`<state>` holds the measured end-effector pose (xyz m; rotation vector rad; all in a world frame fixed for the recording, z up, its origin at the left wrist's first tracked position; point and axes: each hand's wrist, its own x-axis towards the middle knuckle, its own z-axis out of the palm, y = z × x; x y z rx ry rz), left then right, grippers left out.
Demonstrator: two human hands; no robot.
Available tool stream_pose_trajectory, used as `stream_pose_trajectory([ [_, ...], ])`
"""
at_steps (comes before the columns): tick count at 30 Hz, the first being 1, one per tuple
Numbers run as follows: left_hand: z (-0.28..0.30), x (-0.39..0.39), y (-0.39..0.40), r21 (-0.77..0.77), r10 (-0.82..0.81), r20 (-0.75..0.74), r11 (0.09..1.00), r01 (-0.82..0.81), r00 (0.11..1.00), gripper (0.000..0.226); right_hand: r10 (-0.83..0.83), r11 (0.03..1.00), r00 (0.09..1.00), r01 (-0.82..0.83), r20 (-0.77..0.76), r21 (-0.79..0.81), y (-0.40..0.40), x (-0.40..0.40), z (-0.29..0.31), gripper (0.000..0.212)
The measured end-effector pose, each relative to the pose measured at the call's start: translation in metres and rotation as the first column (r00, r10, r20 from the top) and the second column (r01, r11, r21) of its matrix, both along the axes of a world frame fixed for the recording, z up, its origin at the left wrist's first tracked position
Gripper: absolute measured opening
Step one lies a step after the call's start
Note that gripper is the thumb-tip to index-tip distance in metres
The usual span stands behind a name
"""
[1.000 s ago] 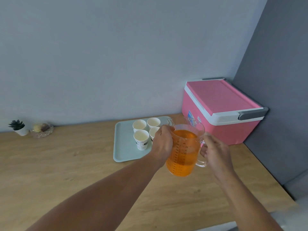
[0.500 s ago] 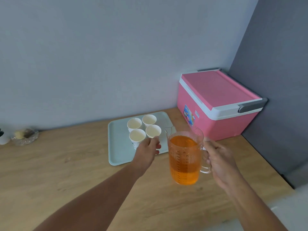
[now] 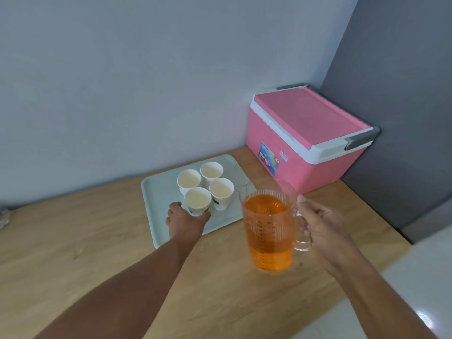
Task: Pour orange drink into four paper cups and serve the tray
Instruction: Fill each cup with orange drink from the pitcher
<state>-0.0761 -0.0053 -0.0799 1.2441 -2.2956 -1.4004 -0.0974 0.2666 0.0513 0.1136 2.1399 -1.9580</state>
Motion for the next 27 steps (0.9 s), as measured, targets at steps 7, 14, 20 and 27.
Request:
stream_pose_trajectory([
  [7, -0.009, -0.014, -0.01, 0.094, -0.017, -0.119, 0.995, 0.028, 0.993, 0.069, 0.005, 0.998, 1.0, -0.005, -0.005, 0.06, -0.009, -0.005, -0.016, 0.035],
  [14, 0.0, -0.003, -0.003, 0.095, -0.003, -0.176, 0.995, 0.02, 0.984, 0.06, 0.029, 0.988, 1.0, -0.029, 0.0, 0.154, -0.01, -0.014, -0.021, 0.043],
  [20, 0.008, 0.015, 0.014, -0.023, -0.087, -0.209, 0.996, 0.084, 0.974, 0.066, 0.12, 0.971, 0.992, -0.11, -0.032, 0.212, -0.008, -0.025, -0.011, 0.039],
  [27, 0.021, 0.022, 0.04, -0.094, -0.175, -0.237, 0.983, 0.157, 0.956, 0.07, 0.23, 0.936, 0.973, -0.212, -0.034, 0.281, -0.01, -0.036, -0.006, 0.036],
])
